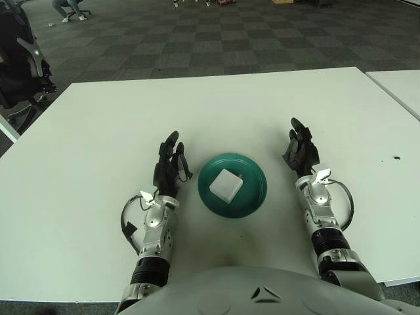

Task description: Put the charger into the plate.

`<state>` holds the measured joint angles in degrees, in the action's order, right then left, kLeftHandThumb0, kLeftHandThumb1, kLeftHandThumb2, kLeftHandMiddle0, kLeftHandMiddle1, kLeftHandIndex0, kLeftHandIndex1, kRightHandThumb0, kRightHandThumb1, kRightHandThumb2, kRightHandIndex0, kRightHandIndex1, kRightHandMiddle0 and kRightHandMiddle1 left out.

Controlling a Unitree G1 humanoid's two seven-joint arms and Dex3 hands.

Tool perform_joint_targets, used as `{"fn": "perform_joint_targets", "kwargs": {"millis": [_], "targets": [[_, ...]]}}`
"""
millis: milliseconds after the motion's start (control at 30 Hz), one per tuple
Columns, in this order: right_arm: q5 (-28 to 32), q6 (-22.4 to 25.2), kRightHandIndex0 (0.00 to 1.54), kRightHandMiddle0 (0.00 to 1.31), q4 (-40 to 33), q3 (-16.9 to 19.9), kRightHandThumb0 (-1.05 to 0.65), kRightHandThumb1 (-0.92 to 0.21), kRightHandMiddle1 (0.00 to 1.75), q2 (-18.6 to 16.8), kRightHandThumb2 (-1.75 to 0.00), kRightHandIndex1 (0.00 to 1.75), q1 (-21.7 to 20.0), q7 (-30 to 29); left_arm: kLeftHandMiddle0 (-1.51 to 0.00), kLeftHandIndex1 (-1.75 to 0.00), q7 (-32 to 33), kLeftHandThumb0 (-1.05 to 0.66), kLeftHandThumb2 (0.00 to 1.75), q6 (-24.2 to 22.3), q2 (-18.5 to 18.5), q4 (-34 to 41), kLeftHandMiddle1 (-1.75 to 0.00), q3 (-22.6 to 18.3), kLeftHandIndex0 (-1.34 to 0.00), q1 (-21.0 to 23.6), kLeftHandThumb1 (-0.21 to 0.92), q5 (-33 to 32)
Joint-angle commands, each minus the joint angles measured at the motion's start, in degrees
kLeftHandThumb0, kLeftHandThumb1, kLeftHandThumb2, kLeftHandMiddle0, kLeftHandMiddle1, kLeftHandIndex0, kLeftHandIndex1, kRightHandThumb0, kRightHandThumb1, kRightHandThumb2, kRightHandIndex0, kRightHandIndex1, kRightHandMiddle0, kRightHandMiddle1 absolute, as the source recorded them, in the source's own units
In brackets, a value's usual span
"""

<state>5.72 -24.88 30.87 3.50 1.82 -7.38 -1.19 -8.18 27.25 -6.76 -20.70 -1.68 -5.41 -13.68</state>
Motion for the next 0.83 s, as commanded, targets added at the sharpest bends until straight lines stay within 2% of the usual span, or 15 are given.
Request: {"fn": "perform_joint_targets", "kwargs": {"millis": [0, 133, 300, 433, 633, 700, 800], "targets": [[-0.5, 7.65, 0.0, 0.0, 0.08, -1.55, -0.98, -0.92, 0.18, -4.09, -0.92, 0.0, 5.41, -1.51, -0.23, -0.54, 1.84, -0.91, 0.93, -0.34, -2.85, -7.25, 0.0, 0.06, 0.0, -8.25, 0.92, 1.61], [-0.8, 11.42, 0.0, 0.0, -2.13, -1.92, -1.0, -0.92, 0.16, -3.63, -0.91, 0.0, 6.07, -1.06, -0.2, -0.47, 3.15, -0.92, 0.94, 1.38, -3.0, -7.48, 0.0, 0.77, 0.0, -8.46, 0.92, 4.06], [-1.45, 16.35, 0.0, 0.0, -3.22, -2.53, -1.0, -0.92, 0.14, -3.55, -0.91, 0.0, 6.05, -1.0, -0.15, -0.34, 6.01, -0.95, 0.98, 2.22, -3.12, -3.8, 0.0, 3.1, 0.0, -10.48, 0.92, 8.46], [-1.79, 17.98, 0.0, 0.0, -2.73, -2.69, -1.0, -0.92, 0.12, -3.48, -0.92, 0.0, 5.75, -1.23, -0.11, -0.24, 6.83, -0.97, 1.02, 2.28, -2.62, -3.03, 0.0, 3.81, 0.0, -10.92, 0.92, 9.7], [-1.74, 17.58, 0.0, 0.0, 0.96, -2.0, -0.99, -0.92, 0.11, -3.28, -0.94, 0.0, 4.29, -0.61, -0.08, -0.17, 7.37, -0.97, 1.04, 1.64, -2.22, -1.35, 0.0, 4.85, 0.0, -11.68, 0.92, 10.48], [-1.43, 14.97, 0.0, 0.0, 7.52, -0.89, -0.98, -0.92, 0.11, -2.49, -0.94, 0.0, 1.87, 0.36, -0.09, -0.17, 7.27, -0.97, 1.05, 1.34, -2.29, -0.82, 0.0, 5.03, 0.0, -12.06, 0.92, 10.23], [-1.3, 12.47, 0.0, 0.0, 12.99, 0.01, -0.98, -0.92, 0.1, -1.88, -0.94, 0.0, -0.06, 1.2, -0.09, -0.16, 7.21, -0.97, 1.05, 1.05, -2.34, -0.45, 0.0, 5.14, 0.0, -12.32, 0.92, 9.99]]}}
